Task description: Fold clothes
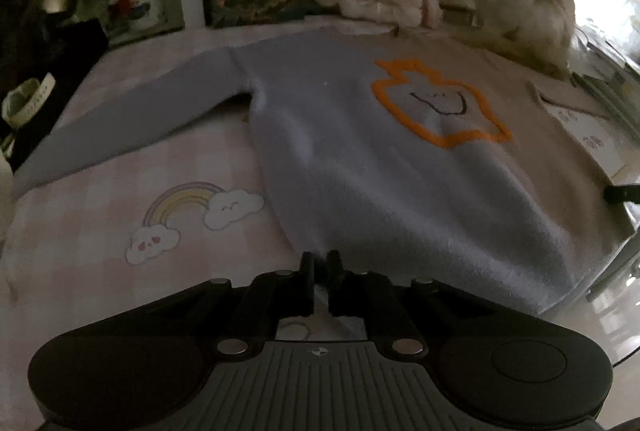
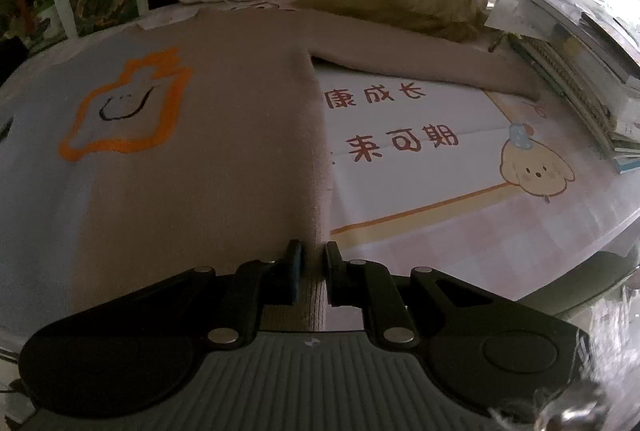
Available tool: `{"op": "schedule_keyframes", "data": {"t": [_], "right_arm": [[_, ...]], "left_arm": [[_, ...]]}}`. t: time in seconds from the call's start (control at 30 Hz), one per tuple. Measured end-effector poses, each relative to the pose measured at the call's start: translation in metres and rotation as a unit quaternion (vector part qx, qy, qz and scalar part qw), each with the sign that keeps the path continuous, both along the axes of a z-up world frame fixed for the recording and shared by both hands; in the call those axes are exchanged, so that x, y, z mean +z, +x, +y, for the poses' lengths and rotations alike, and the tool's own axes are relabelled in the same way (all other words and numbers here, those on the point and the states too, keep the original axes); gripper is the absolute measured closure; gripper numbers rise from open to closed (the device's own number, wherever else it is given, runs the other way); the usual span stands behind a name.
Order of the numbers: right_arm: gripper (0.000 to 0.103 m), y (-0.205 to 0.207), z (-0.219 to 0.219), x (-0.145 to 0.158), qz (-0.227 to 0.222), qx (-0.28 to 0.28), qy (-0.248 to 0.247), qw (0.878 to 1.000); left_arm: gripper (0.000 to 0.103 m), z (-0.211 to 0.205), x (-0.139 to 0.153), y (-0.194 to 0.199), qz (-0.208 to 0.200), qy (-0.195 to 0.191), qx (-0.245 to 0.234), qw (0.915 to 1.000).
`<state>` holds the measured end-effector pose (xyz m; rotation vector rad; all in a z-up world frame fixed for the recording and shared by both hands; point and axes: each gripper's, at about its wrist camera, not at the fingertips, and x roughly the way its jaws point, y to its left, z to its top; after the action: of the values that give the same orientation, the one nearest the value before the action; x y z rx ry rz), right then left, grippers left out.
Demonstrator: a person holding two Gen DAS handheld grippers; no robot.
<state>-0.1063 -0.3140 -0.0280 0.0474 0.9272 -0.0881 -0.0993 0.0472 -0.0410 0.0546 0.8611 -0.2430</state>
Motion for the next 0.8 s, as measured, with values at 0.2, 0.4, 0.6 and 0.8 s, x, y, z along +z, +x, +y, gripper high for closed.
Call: {"op": "schedule_keyframes", "data": {"t": [0.2,0.4,0.6,0.8], "right_arm": [[0.091,0.002,0.006,0.001,0.006,0.010,-0.019,1.000],[0.062,-0.006,0.007,0.008,-0.014,0.025,-0.025,0.999],[0.013,-0.017,0.016,0.024,-0.059,0.069,-0.034,0.995],[0.000,-0.011,0.024,0.025,-0.072,0.106,-0.039,0.991]], "left_arm": [[0.091,0.004,0.003,-0.002,0.002,-0.010,0.020,0.9998],[0.068,0.001,0.015,-0.020,-0.028,-0.015,0.049,0.9983],[0.036,-0.009,0.026,-0.019,-0.041,-0.023,0.086,0.9952],[0.019,-0.034,0.027,-0.023,-0.043,-0.018,0.083,0.9954]]}}
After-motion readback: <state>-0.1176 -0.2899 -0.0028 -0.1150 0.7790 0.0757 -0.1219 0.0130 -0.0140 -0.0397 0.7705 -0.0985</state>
